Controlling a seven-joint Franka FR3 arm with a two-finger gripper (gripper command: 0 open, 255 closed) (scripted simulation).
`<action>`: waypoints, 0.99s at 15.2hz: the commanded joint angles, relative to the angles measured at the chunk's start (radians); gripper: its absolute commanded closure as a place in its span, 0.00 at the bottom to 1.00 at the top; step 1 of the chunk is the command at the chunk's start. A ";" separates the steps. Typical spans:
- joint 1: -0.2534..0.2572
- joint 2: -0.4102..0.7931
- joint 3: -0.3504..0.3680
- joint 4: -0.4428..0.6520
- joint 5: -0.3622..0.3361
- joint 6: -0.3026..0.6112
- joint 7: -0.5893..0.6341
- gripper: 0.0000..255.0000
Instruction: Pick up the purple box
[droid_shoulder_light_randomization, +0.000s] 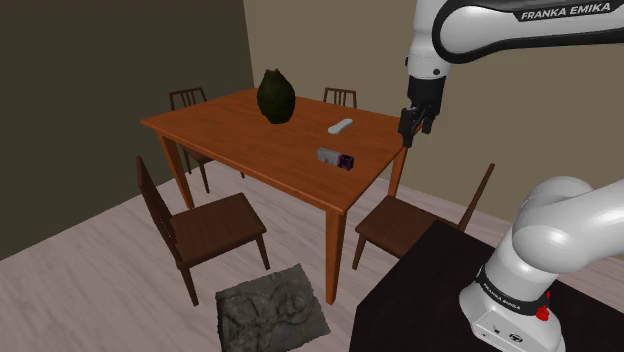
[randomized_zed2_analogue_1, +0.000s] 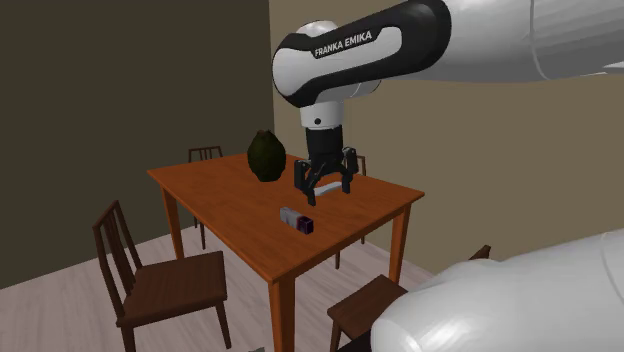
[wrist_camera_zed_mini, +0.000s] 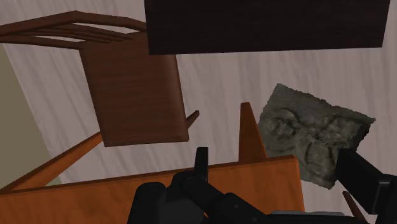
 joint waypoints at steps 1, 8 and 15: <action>0.000 0.000 0.000 0.000 0.000 0.000 0.000 0.00; -0.013 0.237 -0.073 0.044 -0.028 0.209 -0.087 0.00; -0.015 0.501 -0.133 0.158 -0.017 0.373 -0.181 0.00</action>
